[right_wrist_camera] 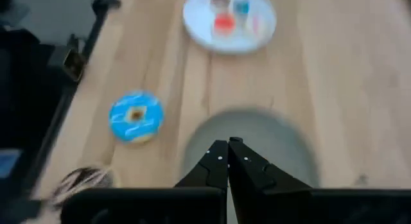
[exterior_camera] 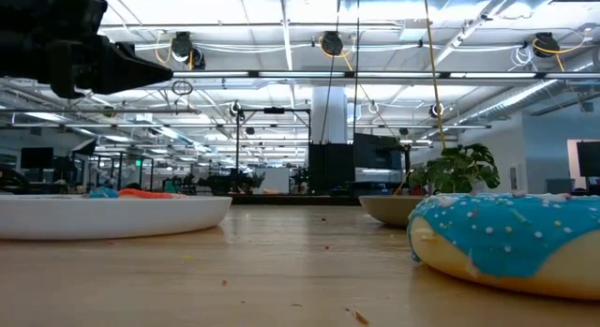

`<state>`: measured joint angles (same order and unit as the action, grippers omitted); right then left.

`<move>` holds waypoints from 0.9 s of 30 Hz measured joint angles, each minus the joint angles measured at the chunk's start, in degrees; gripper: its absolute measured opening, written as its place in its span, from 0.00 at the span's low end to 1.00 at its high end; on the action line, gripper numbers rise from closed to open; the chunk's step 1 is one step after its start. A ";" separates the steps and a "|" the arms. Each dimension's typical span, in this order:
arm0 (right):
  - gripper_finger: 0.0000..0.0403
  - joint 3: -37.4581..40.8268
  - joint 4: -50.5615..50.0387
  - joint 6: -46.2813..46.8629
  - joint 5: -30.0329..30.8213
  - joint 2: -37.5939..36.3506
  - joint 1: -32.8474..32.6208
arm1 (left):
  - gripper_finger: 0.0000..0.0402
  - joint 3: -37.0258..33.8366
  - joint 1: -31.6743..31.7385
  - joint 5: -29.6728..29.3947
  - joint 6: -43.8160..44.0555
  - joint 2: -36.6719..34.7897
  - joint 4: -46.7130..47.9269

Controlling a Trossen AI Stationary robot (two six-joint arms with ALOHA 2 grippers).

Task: Pick & Place donuts
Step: Put the large pink donut on the gray plate

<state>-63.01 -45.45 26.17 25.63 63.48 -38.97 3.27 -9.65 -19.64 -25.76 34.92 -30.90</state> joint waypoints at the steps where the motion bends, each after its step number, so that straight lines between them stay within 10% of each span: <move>1: 0.00 -2.47 -3.69 3.68 -0.01 2.74 -1.01 | 0.14 0.00 0.00 0.01 0.64 0.00 -0.01; 12: 0.00 -12.61 -14.77 21.29 -6.79 20.20 -6.55 | 0.14 0.00 0.00 0.02 4.05 0.00 -0.11; 27: 0.16 -2.41 -13.19 41.03 -15.47 23.15 -7.29 | 0.14 0.00 0.00 0.01 6.71 0.00 -0.05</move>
<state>-65.42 -58.65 67.20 10.16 86.63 -46.26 3.27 -9.65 -19.63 -19.05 34.92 -30.96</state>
